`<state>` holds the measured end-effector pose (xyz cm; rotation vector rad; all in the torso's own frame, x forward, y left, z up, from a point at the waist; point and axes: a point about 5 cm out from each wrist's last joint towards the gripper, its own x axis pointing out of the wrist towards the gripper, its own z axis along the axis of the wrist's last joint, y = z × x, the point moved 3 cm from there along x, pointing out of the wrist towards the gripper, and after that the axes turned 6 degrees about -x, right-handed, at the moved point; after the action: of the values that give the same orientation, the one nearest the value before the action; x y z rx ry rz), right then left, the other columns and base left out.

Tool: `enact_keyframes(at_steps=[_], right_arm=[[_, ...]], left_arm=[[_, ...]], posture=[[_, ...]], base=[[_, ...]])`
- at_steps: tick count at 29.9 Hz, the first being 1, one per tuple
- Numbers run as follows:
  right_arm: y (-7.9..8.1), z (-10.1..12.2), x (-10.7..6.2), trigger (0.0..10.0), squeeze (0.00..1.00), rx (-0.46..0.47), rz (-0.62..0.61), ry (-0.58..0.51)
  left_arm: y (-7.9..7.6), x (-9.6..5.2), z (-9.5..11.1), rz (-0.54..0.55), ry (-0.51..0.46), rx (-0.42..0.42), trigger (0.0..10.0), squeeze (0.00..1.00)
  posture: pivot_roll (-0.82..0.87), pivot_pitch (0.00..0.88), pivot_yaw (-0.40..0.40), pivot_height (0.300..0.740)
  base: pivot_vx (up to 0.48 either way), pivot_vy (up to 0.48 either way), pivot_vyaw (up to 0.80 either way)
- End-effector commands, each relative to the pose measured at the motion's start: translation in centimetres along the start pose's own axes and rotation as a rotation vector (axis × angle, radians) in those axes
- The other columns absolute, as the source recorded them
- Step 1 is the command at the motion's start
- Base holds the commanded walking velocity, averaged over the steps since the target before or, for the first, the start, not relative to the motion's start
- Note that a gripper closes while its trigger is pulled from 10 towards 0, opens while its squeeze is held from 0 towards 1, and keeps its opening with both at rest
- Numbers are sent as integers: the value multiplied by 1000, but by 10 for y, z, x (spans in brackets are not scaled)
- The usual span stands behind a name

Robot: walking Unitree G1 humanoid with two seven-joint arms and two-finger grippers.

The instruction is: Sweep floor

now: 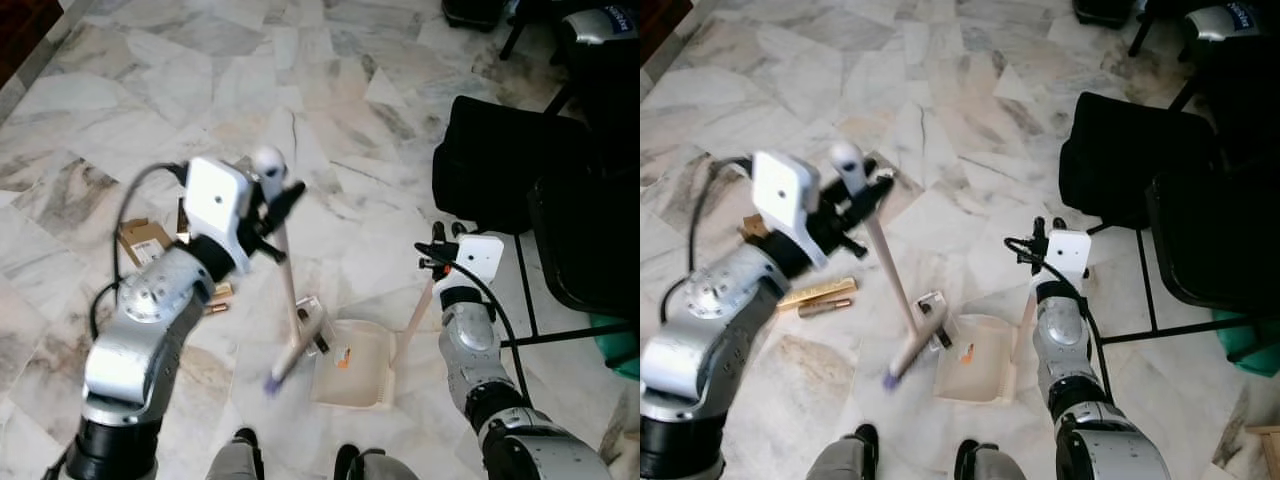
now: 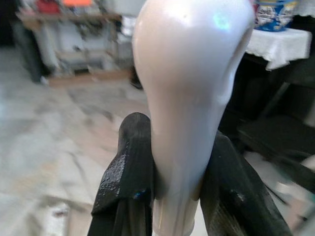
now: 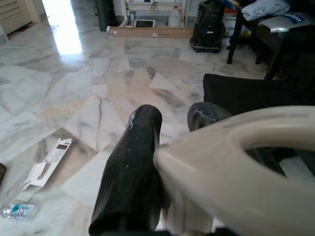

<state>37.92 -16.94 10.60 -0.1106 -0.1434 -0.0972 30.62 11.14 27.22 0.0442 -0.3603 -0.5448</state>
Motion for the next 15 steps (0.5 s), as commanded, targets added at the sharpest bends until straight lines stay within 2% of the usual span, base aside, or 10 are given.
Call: enact_keyframes(at_steps=[1,4,5,8,12,15], right_arm=[[10,-29,-16,10000,0,29,27,125],[10,-29,-17,10000,0,29,28,124],[9,-29,-17,10000,0,27,28,124],[9,-30,-18,10000,0,26,29,123],[6,-30,-18,10000,0,21,27,118],[2,-30,-19,10000,0,15,21,117]], left_arm=[[9,1,-1,65,-17,72,10000,0],[15,2,-9,129,-17,114,10000,0],[16,3,-24,150,18,177,10000,0],[14,4,-45,144,59,193,10000,0],[-9,13,-85,50,127,188,10000,0],[-24,21,-107,6,165,141,10000,0]], posture=[[284,297,-32,740],[289,300,-32,740],[279,302,-34,740],[265,302,-34,740],[247,304,-31,740],[244,307,-30,740]], base=[[0,0,0],[0,0,0],[0,0,0],[0,0,0],[0,0,0],[0,0,0]])
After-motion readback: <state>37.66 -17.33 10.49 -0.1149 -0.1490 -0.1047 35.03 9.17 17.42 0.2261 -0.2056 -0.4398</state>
